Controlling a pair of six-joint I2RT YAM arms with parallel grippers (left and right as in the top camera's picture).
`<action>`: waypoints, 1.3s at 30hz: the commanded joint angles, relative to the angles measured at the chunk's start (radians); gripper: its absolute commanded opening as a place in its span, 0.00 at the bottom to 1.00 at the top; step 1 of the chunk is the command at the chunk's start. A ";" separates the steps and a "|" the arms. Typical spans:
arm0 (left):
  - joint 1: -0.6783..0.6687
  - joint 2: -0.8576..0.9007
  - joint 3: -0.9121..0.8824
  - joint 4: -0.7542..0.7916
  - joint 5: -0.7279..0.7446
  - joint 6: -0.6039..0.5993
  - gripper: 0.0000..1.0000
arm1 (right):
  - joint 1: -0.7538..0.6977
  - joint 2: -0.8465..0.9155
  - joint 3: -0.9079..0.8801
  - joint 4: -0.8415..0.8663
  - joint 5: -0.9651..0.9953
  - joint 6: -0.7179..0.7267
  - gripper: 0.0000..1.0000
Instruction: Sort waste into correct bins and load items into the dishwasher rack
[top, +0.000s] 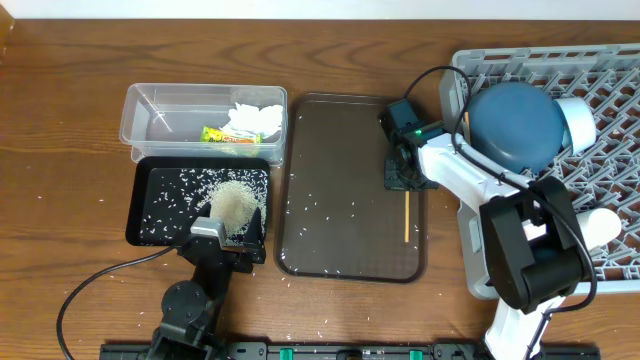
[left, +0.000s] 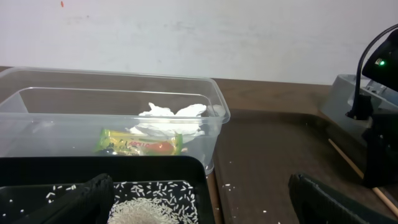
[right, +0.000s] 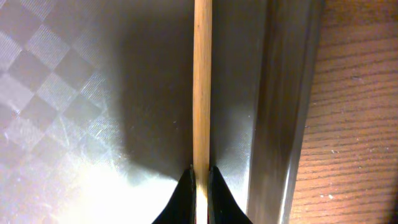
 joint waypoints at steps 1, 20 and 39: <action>0.005 -0.007 -0.030 -0.019 -0.009 -0.005 0.92 | -0.010 -0.103 -0.003 0.005 -0.024 -0.111 0.01; 0.005 -0.007 -0.030 -0.019 -0.009 -0.005 0.92 | -0.405 -0.341 -0.003 0.124 -0.085 -0.584 0.01; 0.005 -0.007 -0.030 -0.019 -0.009 -0.005 0.92 | -0.306 -0.695 -0.001 -0.029 -0.407 -0.463 0.58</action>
